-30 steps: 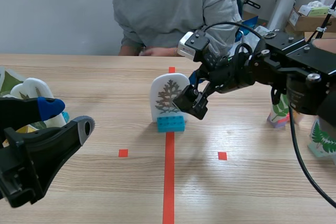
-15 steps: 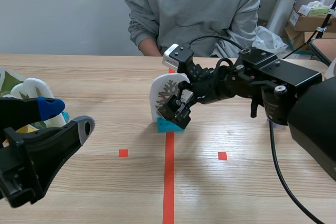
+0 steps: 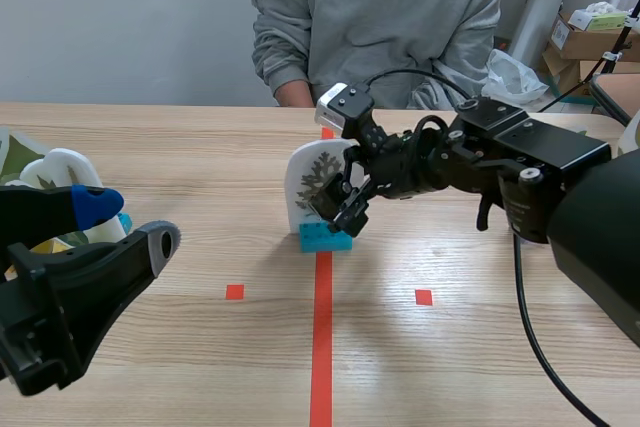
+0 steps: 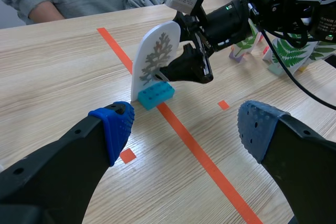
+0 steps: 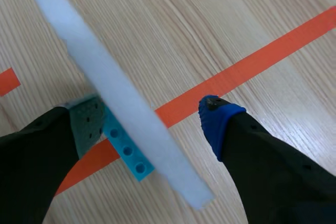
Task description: Do the leaf sorting experiment
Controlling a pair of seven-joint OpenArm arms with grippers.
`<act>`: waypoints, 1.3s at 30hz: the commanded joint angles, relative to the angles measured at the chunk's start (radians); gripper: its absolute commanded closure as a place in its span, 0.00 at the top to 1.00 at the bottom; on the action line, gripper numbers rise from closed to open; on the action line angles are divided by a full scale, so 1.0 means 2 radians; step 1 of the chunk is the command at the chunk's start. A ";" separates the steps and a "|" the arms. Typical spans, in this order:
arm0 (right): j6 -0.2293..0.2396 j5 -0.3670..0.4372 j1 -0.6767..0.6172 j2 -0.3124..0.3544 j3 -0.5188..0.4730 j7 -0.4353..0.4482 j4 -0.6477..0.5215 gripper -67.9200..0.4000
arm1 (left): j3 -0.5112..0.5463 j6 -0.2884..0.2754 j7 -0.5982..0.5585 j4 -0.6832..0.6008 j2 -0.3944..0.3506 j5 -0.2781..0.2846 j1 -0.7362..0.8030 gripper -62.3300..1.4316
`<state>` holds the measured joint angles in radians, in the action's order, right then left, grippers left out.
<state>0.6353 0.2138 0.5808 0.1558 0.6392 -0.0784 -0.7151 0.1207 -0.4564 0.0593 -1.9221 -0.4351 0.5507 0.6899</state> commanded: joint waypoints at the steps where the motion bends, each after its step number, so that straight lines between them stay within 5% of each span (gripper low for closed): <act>1: 0.000 0.005 0.009 0.001 -0.004 0.006 -0.006 0.44 | 0.002 -0.001 -0.006 -0.007 0.001 0.004 0.005 0.71; 22: 0.000 0.005 0.009 0.001 -0.004 0.022 -0.006 0.05 | 0.002 -0.001 -0.006 -0.007 0.001 0.004 0.005 0.71; 32: 0.004 0.005 0.009 0.001 -0.007 0.028 -0.015 0.05 | 0.002 -0.001 -0.006 -0.007 0.001 0.004 0.005 0.71; 39: 0.004 0.022 0.001 0.004 -0.061 -0.005 -0.039 0.03 | 0.002 -0.001 -0.006 -0.007 0.001 0.004 0.005 0.71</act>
<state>0.6430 0.2367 0.5659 0.1558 0.5354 -0.0895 -0.7643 0.1207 -0.4564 0.0593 -1.9221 -0.4351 0.5507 0.6899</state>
